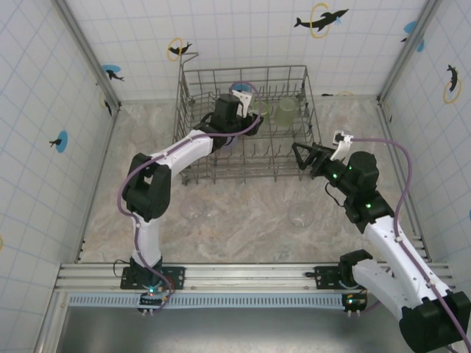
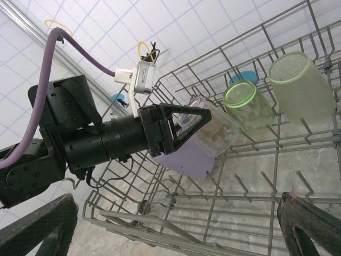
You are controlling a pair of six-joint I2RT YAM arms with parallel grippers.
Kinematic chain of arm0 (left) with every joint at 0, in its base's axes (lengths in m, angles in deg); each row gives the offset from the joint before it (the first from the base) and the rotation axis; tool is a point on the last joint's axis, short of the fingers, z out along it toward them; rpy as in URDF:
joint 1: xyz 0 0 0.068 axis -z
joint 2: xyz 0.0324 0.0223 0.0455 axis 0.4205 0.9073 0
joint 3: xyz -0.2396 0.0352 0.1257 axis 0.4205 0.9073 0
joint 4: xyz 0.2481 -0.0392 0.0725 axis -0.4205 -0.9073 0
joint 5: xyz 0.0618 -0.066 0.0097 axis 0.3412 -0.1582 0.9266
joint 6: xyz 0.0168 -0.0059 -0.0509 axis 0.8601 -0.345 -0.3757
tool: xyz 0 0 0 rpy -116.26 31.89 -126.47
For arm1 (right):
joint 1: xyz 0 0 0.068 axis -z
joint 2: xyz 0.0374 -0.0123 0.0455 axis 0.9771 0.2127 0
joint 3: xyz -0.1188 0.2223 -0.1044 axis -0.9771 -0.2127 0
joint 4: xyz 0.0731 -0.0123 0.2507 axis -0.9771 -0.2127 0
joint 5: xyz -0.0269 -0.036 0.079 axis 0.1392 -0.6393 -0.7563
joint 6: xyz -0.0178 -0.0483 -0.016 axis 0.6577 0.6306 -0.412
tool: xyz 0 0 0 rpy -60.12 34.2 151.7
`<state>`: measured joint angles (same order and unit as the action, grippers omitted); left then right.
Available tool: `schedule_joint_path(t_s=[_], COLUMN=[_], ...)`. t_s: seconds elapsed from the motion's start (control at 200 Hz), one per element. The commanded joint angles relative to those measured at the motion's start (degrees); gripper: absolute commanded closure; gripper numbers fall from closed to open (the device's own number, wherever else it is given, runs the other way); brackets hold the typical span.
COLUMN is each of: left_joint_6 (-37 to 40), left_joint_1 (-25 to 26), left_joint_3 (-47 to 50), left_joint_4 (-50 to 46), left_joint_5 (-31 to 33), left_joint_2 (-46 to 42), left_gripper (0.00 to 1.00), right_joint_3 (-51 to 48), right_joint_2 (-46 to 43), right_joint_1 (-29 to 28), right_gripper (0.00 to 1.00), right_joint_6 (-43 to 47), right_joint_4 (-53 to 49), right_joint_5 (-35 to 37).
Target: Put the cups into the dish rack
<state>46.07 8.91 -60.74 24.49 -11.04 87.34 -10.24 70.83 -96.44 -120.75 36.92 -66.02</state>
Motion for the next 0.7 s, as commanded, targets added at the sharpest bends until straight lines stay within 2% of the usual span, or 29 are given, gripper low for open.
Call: schedule_joint_path(t_s=[0.0,0.45,0.696], left_joint_6=[1.4,3.0,4.4], left_joint_1=[0.4,1.0,1.5], left_joint_3=[-2.7,-6.2,-6.4], left_joint_4=[3.0,2.5,1.1], left_joint_5=[0.9,2.4,5.4], left_joint_2=[0.9,5.8,7.4], left_gripper=[1.00,1.00,1.00], right_joint_3=[-1.0,-2.0,-1.8], right_joint_2=[0.9,3.2,4.0], right_joint_1=[0.2,0.3,0.5], right_gripper=[0.01,0.01,0.01], right_joint_6=[0.2,-0.3,-0.2], right_joint_4=[1.0,3.4,3.4], right_joint_5=[-0.3,-1.5,-1.8])
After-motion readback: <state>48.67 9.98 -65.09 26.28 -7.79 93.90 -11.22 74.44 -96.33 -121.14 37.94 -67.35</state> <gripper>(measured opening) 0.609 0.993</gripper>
